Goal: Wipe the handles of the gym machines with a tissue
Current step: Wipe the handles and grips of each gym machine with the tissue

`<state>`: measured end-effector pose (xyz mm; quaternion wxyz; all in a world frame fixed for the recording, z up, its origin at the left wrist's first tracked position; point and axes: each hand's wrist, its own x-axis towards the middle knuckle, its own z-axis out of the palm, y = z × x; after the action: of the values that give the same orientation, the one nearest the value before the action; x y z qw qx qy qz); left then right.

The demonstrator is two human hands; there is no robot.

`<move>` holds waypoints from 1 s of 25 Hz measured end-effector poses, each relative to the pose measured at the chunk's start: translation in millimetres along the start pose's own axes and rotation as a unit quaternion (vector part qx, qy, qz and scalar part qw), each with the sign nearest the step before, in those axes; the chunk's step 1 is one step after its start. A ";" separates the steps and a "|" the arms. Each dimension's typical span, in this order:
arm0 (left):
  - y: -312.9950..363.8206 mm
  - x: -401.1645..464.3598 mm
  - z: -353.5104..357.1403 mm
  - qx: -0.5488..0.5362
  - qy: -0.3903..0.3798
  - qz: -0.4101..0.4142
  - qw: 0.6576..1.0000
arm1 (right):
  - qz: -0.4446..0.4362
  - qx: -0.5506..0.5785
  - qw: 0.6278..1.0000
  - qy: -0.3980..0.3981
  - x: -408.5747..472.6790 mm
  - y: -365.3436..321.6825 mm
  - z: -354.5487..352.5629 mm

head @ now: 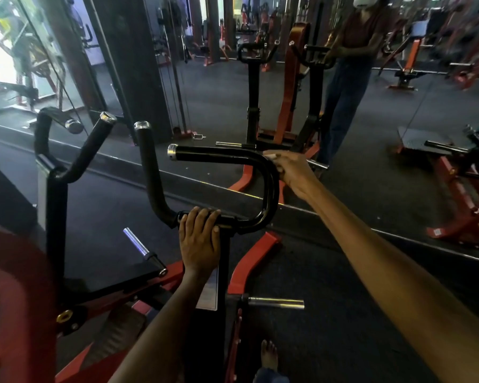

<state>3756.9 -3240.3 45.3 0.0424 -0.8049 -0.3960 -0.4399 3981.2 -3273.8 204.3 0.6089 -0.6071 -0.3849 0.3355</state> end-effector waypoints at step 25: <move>-1.5 -4.9 1.9 0.011 0.007 0.002 1.000 | -0.227 -0.199 0.936 0.182 -66.0 83.8 23.6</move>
<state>3755.7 -3241.5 40.1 0.0548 -0.8020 -0.3985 -0.4415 3933.9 -3317.0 115.9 0.5952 -0.6629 -0.4540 -0.0111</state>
